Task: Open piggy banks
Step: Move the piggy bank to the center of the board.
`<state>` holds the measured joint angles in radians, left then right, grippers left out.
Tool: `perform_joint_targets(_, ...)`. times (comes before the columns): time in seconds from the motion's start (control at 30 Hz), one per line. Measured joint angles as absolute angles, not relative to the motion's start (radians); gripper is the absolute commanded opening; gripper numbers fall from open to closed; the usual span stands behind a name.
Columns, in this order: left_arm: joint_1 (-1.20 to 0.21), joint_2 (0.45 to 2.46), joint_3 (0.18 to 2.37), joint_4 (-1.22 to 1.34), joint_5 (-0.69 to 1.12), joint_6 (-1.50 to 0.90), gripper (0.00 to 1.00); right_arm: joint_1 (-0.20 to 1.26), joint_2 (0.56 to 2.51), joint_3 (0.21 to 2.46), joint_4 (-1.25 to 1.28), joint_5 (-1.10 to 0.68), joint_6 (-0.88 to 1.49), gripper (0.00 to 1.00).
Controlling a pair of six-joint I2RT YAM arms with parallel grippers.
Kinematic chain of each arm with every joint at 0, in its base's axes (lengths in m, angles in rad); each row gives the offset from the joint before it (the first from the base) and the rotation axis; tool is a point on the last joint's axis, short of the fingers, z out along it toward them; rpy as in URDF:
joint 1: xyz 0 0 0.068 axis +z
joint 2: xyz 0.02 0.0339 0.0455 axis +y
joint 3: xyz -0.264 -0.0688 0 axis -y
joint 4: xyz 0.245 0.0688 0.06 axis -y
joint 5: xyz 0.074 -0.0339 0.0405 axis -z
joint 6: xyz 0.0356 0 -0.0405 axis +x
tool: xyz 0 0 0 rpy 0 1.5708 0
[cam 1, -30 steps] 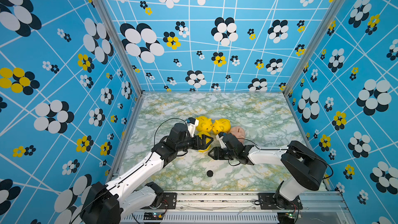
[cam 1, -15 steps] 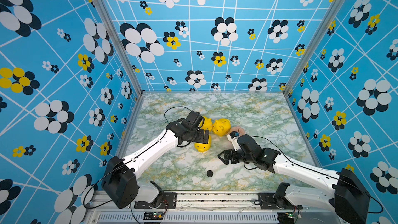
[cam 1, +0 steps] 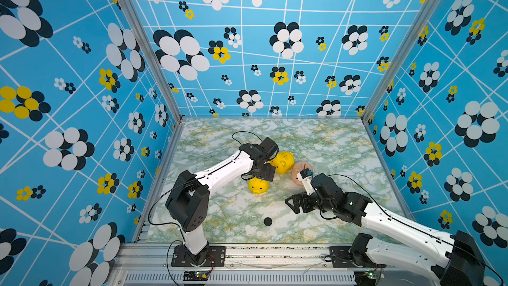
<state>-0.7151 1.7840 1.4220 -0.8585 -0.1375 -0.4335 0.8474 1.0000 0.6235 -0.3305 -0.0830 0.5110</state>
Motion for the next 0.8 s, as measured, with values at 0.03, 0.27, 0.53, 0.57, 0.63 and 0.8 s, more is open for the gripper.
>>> perform_joint_targets(0.03,-0.715,1.802,1.428,-0.863,-0.144,-0.434,0.96,0.847,0.999,0.624,-0.331,-0.083,0.508,0.98)
perform_joint_targets(0.27,-0.708,1.82,1.415,-0.857,-0.152,-0.458,0.89,0.847,0.99,0.624,-0.329,-0.083,0.48,0.98)
perform_joint_targets(0.53,-0.569,1.647,1.209,-0.754,-0.11,-0.458,0.89,0.847,0.998,0.634,-0.319,-0.088,0.455,0.98)
perform_joint_targets(0.57,-0.532,1.628,1.189,-0.754,-0.103,-0.451,0.89,0.847,1.003,0.638,-0.313,-0.091,0.454,0.98)
perform_joint_targets(0.63,-0.462,1.607,1.167,-0.754,-0.091,-0.432,0.89,0.847,1.016,0.645,-0.293,-0.1,0.45,0.98)
perform_joint_targets(0.8,-0.307,1.636,1.198,-0.764,-0.075,-0.358,0.9,0.849,1.066,0.656,-0.243,-0.148,0.442,0.94)
